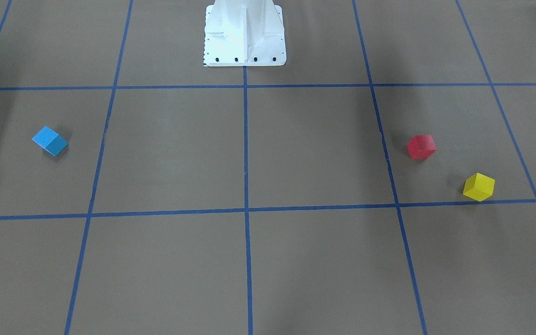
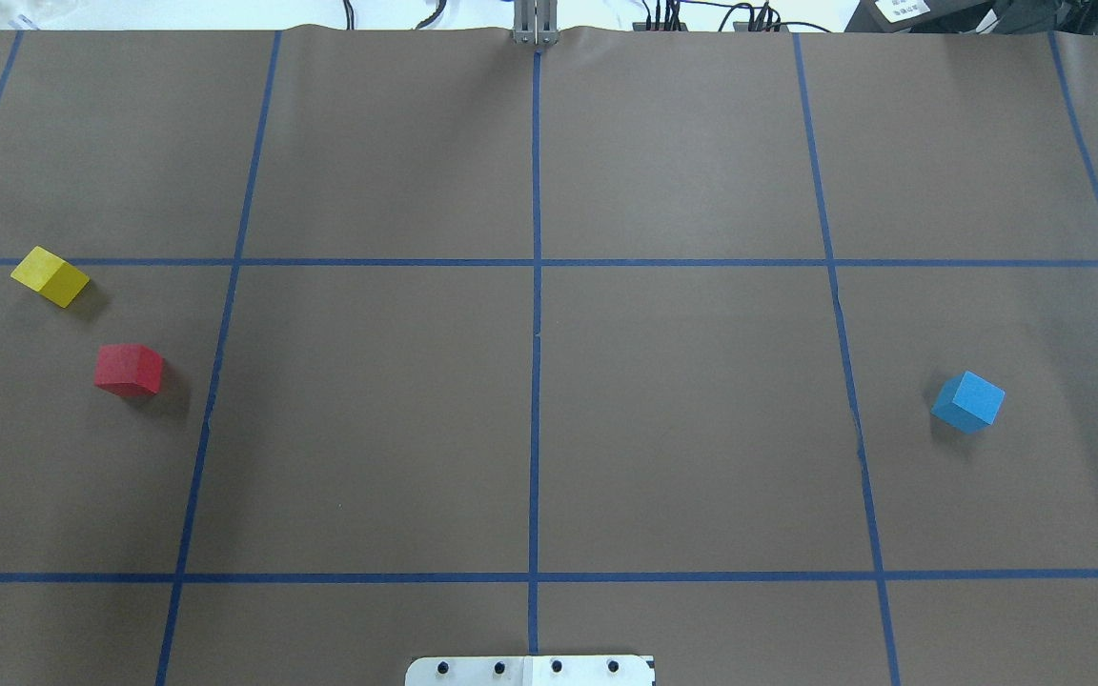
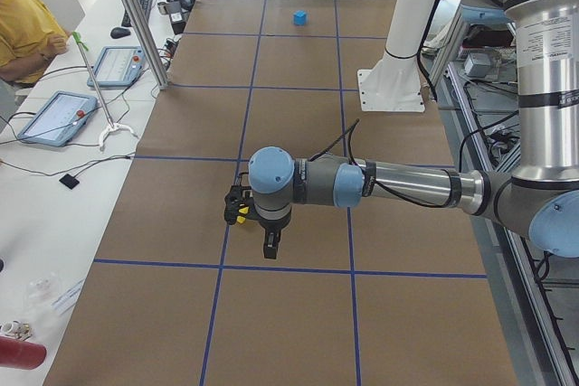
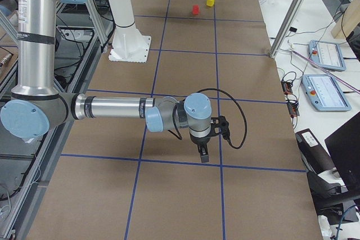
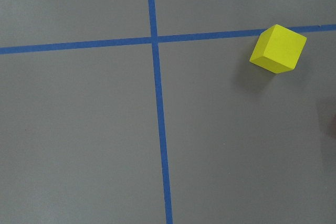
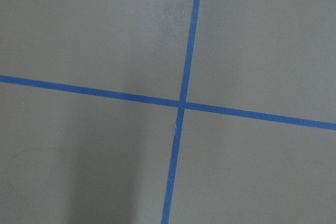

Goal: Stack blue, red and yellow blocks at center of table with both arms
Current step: 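Move the right gripper toward the blue cube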

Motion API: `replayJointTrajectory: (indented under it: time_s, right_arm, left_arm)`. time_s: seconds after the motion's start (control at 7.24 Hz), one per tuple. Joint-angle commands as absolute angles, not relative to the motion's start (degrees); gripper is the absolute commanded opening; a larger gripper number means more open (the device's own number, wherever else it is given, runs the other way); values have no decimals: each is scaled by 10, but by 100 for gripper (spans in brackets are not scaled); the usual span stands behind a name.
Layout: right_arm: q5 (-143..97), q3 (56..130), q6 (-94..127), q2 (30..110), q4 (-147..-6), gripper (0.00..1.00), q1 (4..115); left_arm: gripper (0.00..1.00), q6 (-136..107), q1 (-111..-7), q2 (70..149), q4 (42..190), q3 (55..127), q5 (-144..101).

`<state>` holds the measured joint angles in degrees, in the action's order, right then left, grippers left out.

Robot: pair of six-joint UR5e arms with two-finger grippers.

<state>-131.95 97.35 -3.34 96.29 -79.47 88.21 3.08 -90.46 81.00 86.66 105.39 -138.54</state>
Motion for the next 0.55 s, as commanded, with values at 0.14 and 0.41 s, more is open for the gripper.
replayJointTrajectory:
  time_s: [0.14,0.41]
  right_arm:
    - [-1325,977,-43,960,-788,100,882]
    - [-1326,971,-34,915,-791,100,849]
  left_arm:
    - [100,30,-907,819,868,1063,-1385]
    - [100,29,-905,863,895,1056,-1385]
